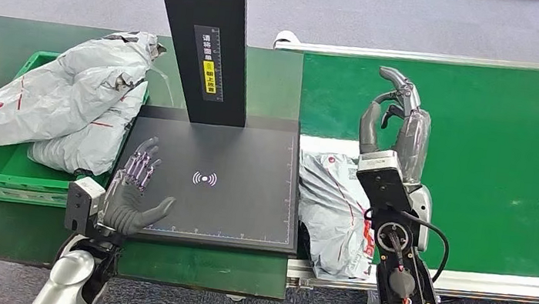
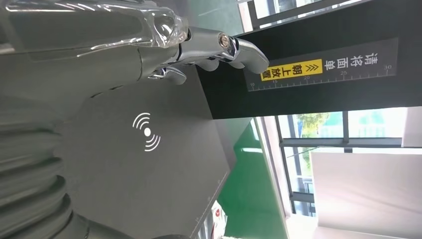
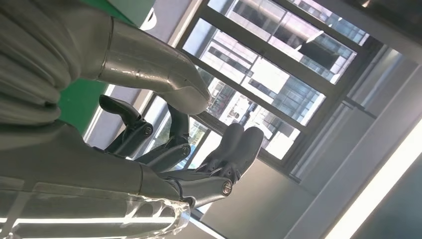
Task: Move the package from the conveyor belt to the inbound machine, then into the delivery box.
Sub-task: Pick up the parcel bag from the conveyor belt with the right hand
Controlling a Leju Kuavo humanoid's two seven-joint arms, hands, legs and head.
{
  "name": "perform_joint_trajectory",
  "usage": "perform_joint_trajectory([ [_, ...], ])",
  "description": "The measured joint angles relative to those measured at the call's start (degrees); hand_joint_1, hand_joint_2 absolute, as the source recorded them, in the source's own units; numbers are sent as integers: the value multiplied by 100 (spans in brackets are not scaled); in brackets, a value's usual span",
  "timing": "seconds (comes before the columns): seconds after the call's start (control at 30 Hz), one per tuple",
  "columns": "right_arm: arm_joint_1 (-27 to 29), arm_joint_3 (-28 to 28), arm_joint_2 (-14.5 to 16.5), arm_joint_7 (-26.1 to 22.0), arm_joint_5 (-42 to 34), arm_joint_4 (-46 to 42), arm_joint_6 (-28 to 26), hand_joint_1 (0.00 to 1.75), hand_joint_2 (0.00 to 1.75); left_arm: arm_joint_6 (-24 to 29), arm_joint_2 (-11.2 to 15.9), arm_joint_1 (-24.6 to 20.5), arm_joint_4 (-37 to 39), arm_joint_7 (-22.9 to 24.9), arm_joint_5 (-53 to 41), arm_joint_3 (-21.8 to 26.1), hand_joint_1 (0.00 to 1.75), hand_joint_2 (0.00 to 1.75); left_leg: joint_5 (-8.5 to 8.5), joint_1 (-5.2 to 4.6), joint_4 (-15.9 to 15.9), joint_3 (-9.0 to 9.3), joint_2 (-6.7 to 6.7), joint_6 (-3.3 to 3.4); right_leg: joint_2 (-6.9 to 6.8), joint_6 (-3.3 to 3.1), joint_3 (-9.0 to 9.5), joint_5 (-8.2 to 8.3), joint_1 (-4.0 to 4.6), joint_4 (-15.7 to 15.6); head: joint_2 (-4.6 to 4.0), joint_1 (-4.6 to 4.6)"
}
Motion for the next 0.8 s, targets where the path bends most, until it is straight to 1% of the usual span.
perform_joint_trajectory([
  [0.1,2,-1,80,-305,-30,-31,-258,175,175,68,-4,-55,10,-41,14,0,0,175,0,0,0,0,0,0,0,0,1,0,0,0,-1,0],
  [0.2,-6,40,225,-394,182,-32,-540,175,175,127,-19,-148,23,-59,73,-1,0,175,0,0,-1,0,1,0,0,0,1,0,0,1,0,-1],
  [0.23,-23,77,274,-363,271,2,-595,141,175,142,-26,-173,25,-59,96,-1,0,175,0,0,-2,0,2,0,1,0,1,0,1,1,0,-1],
  [0.3,-120,210,350,-71,479,213,-435,54,175,170,-39,-213,27,-58,123,-6,0,175,0,1,-4,0,7,0,4,-1,2,0,1,2,0,-1],
  [0.33,-210,303,370,264,601,420,-121,10,175,183,-42,-227,29,-60,127,-10,0,175,0,1,-4,2,10,0,6,-1,3,0,1,2,0,-1],
  [0.37,-325,404,379,727,749,682,337,0,175,193,-41,-237,33,-62,127,-16,0,175,0,1,-5,3,12,0,8,-1,4,0,2,2,0,-1],
  [0.4,-470,511,378,1338,964,1023,917,0,175,186,-37,-243,48,-65,124,-24,0,175,1,1,-5,5,14,-1,9,-1,5,0,2,1,0,-1],
  [0.47,-807,724,349,2801,1559,1949,2107,0,175,118,-26,-281,124,-64,110,-37,0,175,5,1,-2,9,3,1,-2,-1,6,1,1,0,-1,-5],
  [0.5,-950,804,320,3520,1842,2458,2529,0,175,74,-24,-315,183,-59,95,-44,0,175,9,1,-1,6,-17,4,-22,-1,9,0,1,0,-1,-8],
  [0.53,-1060,855,278,4051,2030,2934,2757,0,175,40,-25,-350,245,-52,79,-50,0,175,14,1,0,0,-38,7,-44,0,11,0,0,0,-1,-11],
  [0.57,-1139,880,234,4354,2137,3333,2858,0,175,20,-26,-381,303,-39,62,-55,0,175,19,0,1,-8,-55,9,-62,1,10,1,0,0,-1,-13],
  [0.6,-1204,893,189,4390,2176,3671,2855,0,175,13,-28,-406,354,-24,47,-57,0,175,21,-2,1,-15,-62,9,-69,2,9,3,-1,0,0,-12],
  [0.67,-1319,910,122,4087,2208,4182,2889,0,175,11,-33,-461,439,9,21,-66,0,175,19,-4,2,-19,-47,9,-53,4,1,6,-3,-1,1,-14],
  [0.73,-1375,919,93,3867,2223,4512,2943,0,175,11,-43,-520,506,27,8,-92,0,175,17,-4,3,-19,-39,8,-43,4,-4,6,-3,-2,-1,-15],
  [0.8,-1395,923,81,3821,2258,4715,2967,0,175,8,-51,-558,560,39,6,-122,0,175,15,-4,2,-20,-40,6,-43,3,-7,5,-3,-2,-1,-16],
])
